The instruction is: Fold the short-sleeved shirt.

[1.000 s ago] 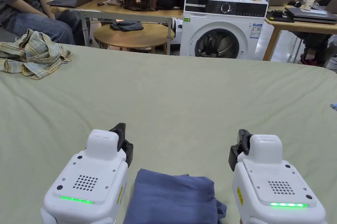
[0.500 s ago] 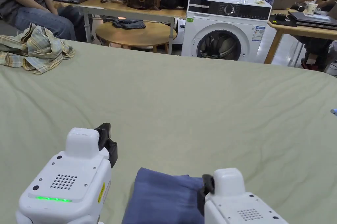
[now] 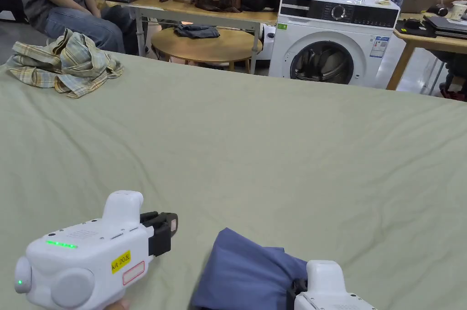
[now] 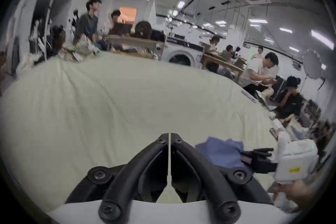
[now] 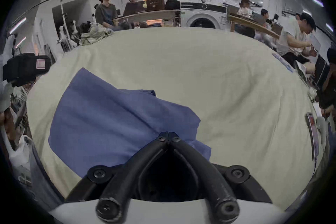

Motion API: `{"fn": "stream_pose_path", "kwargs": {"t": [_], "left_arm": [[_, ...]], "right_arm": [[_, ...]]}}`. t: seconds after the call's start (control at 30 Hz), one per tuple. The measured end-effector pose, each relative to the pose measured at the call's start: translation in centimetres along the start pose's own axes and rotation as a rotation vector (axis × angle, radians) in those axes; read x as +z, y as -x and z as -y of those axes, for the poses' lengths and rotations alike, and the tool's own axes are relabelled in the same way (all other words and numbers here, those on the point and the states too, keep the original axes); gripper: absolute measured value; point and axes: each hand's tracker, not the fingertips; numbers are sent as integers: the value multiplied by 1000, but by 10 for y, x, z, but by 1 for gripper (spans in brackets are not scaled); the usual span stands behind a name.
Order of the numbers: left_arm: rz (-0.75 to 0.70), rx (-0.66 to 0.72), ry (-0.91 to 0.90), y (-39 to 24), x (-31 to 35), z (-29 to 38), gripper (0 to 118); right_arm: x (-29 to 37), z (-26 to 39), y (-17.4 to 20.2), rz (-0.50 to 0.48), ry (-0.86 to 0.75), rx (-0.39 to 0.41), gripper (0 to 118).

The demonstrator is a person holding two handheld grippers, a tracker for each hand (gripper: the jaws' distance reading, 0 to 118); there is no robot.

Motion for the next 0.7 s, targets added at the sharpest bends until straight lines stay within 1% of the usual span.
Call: {"fn": "stream_pose_path", "kwargs": {"t": [0.03,0.07,0.1,0.13,0.17,0.2,0.27,0.3,0.4,0.47,0.53,0.63,0.7], "left_arm": [[49,32,45,7,-3,-2,2],[115,71,100,15,-8,-3,13],[157,113,137,21,-12,-4,35],[209,161,192,28,-18,-4,54],[251,199,243,34,-24,-4,69],[273,224,261,39,-29,-3,75],[341,269,313,45,-40,1,75],[345,281,328,47,-45,3,75],[446,352,395,53,-68,8,75],[550,425,465,53,-88,14,75],[597,453,533,46,-105,21,76],[628,440,624,28,-126,33,76],[683,464,588,25,-133,33,76]], "right_arm": [[0,0,0,1,-3,6,0],[1,1,1,2,-5,8,0],[2,1,1,2,-5,9,0],[2,0,1,0,-3,10,0],[2,-1,0,-2,-1,8,0],[2,-1,0,-4,0,5,0],[2,-1,-1,-8,1,2,0],[2,-1,-1,-9,2,2,0],[2,0,0,-8,2,5,0],[2,0,0,-7,2,6,0],[3,0,0,-7,2,7,0],[3,0,0,-9,1,7,0],[4,0,0,-10,0,6,0]]}}
